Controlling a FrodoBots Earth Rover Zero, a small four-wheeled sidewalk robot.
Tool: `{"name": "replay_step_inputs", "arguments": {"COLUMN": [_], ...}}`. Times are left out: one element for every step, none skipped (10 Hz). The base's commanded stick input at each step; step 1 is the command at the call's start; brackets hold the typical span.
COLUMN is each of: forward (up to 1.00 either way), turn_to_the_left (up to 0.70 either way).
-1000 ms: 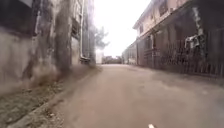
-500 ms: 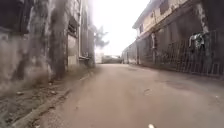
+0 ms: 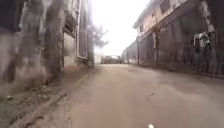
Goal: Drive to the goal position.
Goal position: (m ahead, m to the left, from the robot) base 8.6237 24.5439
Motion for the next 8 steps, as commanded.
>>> {"name": "replay_step_inputs", "arguments": {"forward": [0.50, 0.50, 0.50, 0.50, 0.50, 0.50, 0.50, 0.50], "turn_to_the_left": [0.00, 0.00, 0.00, 0.00, 0.00, 0.00, 0.00, 0.00]}}
